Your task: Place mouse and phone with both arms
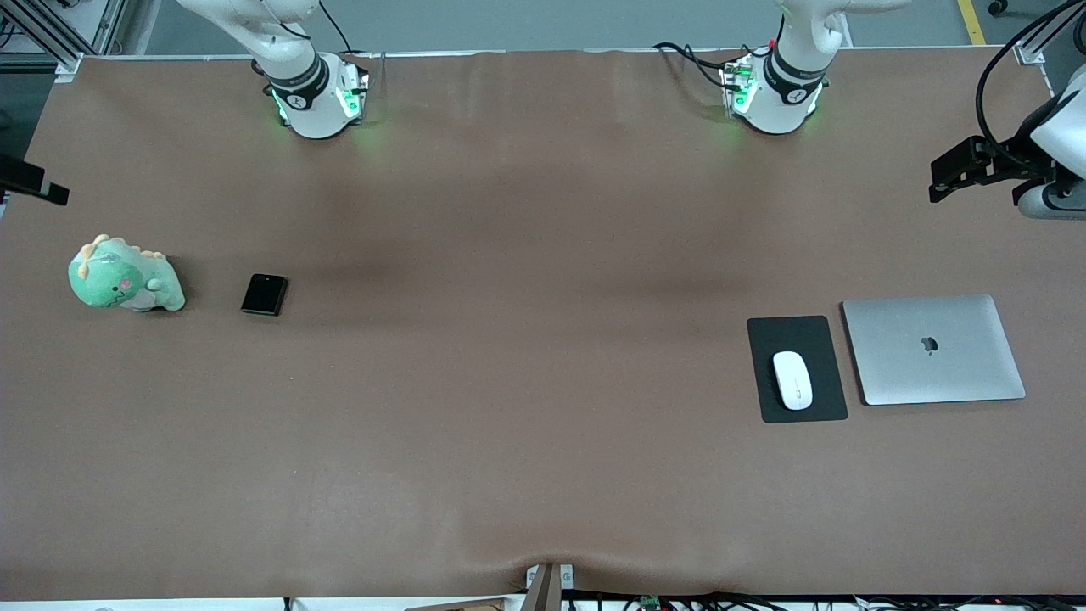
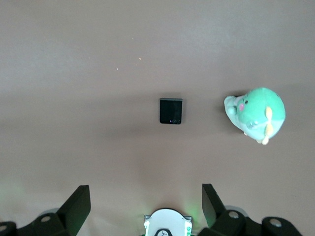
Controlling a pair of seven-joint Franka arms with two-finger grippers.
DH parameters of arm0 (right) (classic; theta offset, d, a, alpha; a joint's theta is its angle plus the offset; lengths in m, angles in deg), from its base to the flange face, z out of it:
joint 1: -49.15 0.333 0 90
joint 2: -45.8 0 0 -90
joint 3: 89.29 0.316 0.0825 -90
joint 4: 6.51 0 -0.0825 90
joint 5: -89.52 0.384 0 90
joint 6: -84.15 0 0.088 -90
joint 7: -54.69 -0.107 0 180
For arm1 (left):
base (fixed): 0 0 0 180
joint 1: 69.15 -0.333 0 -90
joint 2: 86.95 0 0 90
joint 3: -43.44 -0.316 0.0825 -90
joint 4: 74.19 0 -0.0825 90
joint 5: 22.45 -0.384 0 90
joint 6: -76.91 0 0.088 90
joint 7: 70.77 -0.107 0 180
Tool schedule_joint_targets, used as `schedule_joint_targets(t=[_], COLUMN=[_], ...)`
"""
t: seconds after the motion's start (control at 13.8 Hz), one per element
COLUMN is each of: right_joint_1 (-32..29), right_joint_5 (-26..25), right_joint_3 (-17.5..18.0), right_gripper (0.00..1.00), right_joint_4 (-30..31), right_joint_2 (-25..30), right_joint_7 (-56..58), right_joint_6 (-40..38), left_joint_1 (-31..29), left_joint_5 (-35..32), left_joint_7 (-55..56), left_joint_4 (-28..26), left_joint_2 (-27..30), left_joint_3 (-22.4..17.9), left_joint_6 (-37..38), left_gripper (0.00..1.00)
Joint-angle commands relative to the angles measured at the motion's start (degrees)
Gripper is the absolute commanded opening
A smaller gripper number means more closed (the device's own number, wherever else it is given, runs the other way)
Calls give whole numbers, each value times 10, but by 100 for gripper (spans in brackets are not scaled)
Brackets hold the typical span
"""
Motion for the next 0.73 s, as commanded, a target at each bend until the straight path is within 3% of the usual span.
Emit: schedule_joint_targets(t=[0.0,0.22,0.44,0.65], right_joint_1=[12,20,62,59], right_joint_5=[-46,-50,-51,-43], right_joint_3=[18,21,21,20], right_gripper=[100,100,100,100], right_joint_4=[64,71,40,22], right_joint_2=[69,74,67,51], right_joint_7=[0,4,4,1], right_joint_6=[17,32,41,42], left_joint_1=[-7,-6,-7,-7], left_joint_5=[3,0,2,2], left_joint_7=[-7,-12,-14,-15], left_joint_4=[-5,-2,-1,-1], left_joint_2=[12,8,8,8], left_joint_3=[3,3,3,4], left_joint_6=[9,8,7,7], left_gripper=[100,100,100,100])
